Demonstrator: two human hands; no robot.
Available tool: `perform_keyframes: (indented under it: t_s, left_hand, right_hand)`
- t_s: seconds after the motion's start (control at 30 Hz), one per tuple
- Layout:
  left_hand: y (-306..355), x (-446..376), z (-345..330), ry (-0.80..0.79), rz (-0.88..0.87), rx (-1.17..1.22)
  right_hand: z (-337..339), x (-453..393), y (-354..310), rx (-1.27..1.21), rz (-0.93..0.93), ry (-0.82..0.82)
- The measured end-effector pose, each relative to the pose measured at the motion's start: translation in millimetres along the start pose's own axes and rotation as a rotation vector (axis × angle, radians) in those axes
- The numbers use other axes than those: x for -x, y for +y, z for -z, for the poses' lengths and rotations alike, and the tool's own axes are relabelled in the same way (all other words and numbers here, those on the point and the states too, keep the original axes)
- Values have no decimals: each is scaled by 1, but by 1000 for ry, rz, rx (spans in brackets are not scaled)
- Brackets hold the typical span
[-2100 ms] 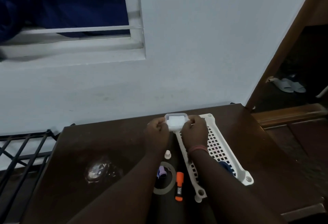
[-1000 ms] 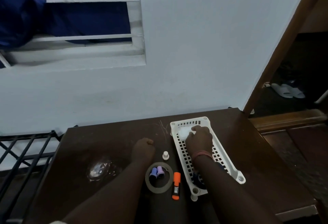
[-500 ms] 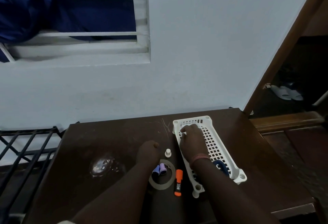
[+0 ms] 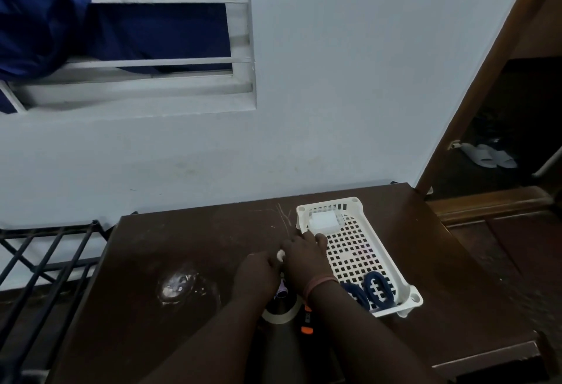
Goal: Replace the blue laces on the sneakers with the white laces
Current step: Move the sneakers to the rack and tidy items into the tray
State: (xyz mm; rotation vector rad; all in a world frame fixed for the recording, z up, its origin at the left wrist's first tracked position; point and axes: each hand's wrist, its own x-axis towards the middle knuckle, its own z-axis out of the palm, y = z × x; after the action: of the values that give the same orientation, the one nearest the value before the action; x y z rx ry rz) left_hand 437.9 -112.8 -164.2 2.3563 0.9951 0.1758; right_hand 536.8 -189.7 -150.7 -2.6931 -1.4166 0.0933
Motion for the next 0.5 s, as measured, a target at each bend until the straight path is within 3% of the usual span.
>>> perform_keyframes:
  t_s: [0.1, 0.23, 0.33, 0.5]
  left_hand:
    - [-4, 3, -4, -20, 7, -34]
    - [-4, 16, -13, -18, -9, -207]
    - [-2, 20, -22, 19, -74, -373]
    - [3, 16, -21, -7, -132, -451]
  right_hand:
    - [14, -2, 18, -133, -106, 197]
    - [26, -7, 78, -329, -441, 427]
    - [23, -13, 120, -376, -543, 409]
    - [10, -31, 138, -370, -513, 336]
